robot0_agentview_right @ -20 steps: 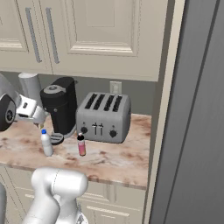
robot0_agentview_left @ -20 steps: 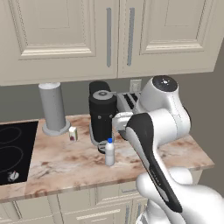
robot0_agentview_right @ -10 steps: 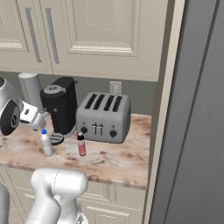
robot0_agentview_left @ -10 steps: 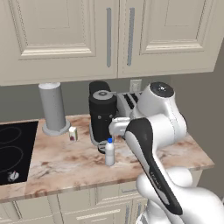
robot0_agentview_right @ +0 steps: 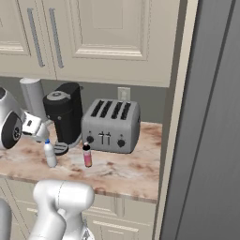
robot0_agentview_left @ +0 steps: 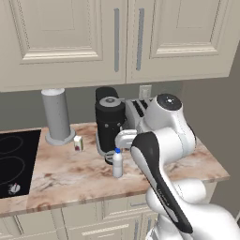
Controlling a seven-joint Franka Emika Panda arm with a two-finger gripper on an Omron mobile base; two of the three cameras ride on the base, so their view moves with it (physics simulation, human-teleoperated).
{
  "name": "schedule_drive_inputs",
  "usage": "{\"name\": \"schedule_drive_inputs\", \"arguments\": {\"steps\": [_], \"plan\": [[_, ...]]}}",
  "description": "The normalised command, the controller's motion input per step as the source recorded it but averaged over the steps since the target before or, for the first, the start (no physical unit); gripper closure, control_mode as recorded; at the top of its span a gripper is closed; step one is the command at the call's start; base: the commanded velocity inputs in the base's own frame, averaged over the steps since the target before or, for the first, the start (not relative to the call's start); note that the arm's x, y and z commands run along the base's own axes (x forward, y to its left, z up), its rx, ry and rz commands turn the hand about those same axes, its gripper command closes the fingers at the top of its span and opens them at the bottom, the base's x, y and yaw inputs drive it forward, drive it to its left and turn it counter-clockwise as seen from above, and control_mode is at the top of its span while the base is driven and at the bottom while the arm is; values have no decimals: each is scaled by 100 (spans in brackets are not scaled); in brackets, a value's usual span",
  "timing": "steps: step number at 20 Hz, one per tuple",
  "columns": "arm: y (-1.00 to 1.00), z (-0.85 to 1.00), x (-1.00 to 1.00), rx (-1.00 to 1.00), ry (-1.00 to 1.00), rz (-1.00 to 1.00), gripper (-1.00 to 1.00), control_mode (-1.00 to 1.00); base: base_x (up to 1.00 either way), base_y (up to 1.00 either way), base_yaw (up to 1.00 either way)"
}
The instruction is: Move the drinks to the dining counter.
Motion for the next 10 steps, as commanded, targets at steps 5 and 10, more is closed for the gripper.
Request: {"name": "schedule_drive_inputs", "arguments": {"steps": [5, 10], "plan": [[0, -3, 26, 0, 5, 0, -100, -100, 0, 0, 0], [1, -11, 26, 0, 5, 0, -100, -100, 0, 0, 0]]}}
